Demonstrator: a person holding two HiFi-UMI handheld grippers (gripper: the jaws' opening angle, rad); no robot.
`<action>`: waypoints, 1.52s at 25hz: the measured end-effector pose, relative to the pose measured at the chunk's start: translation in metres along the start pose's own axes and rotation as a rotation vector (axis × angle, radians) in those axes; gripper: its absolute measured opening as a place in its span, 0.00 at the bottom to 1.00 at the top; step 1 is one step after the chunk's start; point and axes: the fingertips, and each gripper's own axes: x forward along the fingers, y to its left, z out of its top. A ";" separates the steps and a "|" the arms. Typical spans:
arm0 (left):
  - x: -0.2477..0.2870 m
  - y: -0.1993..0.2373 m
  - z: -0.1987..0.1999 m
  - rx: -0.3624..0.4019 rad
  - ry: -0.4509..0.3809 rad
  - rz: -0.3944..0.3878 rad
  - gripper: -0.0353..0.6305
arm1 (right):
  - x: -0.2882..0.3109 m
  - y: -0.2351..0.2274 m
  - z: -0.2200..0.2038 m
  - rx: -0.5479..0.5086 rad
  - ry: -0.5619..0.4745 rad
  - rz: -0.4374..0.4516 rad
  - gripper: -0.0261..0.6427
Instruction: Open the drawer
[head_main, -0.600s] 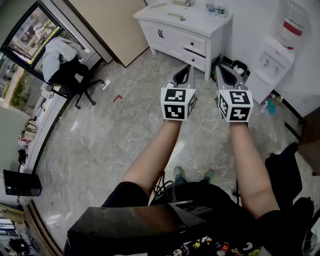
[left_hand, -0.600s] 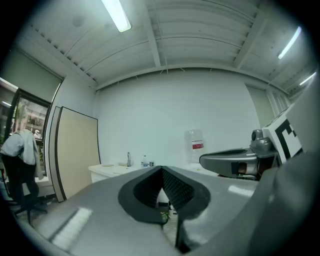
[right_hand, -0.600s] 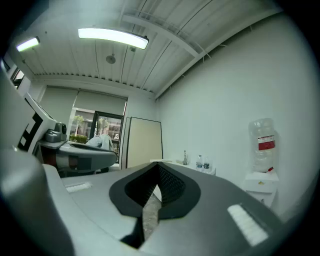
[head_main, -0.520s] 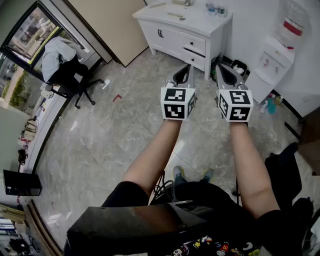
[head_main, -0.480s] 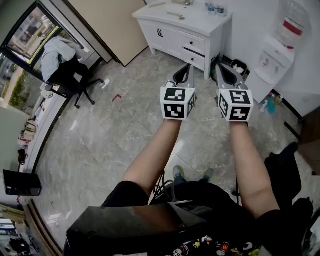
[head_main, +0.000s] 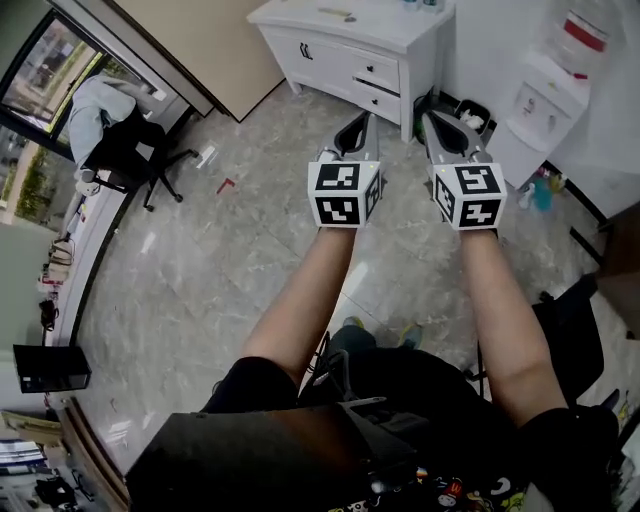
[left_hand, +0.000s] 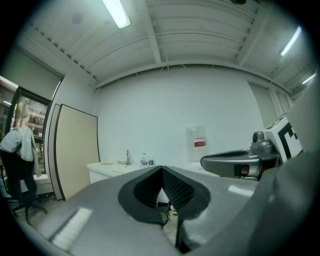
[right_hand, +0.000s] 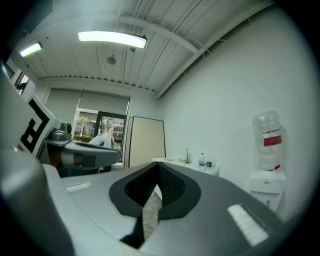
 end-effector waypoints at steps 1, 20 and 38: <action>0.008 0.000 -0.004 -0.001 0.007 0.001 0.05 | 0.007 -0.005 -0.005 0.005 0.004 0.004 0.07; 0.340 0.258 -0.074 -0.012 0.117 -0.219 0.05 | 0.393 -0.087 -0.063 0.089 0.089 -0.201 0.07; 0.617 0.334 -0.413 0.090 0.118 -0.307 0.15 | 0.615 -0.195 -0.400 0.070 0.061 -0.257 0.07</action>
